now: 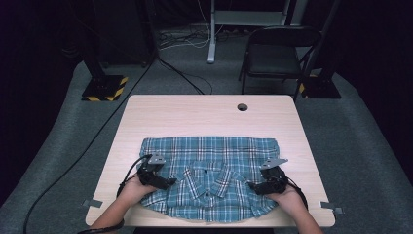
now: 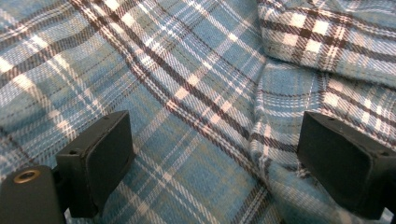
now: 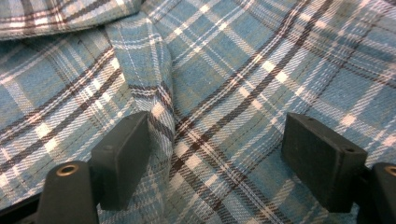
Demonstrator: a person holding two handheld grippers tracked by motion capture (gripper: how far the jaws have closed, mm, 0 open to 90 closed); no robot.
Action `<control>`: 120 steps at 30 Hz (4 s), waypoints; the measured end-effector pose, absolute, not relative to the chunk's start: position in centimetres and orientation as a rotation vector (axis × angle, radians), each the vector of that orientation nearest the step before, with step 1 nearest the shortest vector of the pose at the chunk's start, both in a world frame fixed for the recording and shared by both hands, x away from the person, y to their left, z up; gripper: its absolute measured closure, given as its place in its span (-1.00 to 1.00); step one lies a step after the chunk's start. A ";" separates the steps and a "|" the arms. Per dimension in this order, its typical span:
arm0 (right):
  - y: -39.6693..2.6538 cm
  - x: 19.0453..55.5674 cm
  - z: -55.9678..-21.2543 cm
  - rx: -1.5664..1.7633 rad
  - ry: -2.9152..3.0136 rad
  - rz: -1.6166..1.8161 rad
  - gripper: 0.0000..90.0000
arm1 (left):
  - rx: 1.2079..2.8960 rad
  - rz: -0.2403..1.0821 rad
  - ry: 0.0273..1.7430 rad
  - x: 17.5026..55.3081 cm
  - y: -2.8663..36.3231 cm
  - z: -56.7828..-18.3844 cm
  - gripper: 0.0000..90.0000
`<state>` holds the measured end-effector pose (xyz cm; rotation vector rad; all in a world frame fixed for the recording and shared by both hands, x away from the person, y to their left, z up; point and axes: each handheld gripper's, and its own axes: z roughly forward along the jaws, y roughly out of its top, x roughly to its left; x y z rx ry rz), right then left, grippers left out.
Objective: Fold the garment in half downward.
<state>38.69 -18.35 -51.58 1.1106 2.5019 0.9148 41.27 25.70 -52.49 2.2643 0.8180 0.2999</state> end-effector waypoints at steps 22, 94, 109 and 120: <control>-16.1 44.3 -50.9 1.183 2.504 0.839 -0.49 | 2.235 0.319 0.821 39.6 26.3 -52.8 -0.76; -0.4 47.7 -50.4 1.125 2.561 1.049 -0.58 | 2.215 0.331 0.829 38.6 26.6 -52.9 -0.79; -0.1 47.9 -49.0 1.056 2.605 1.012 -0.58 | 2.221 0.342 0.819 37.6 27.3 -53.0 -0.80; -9.4 43.9 -47.7 1.028 2.583 0.902 -0.59 | 2.221 0.341 0.819 37.5 27.4 -53.0 -0.80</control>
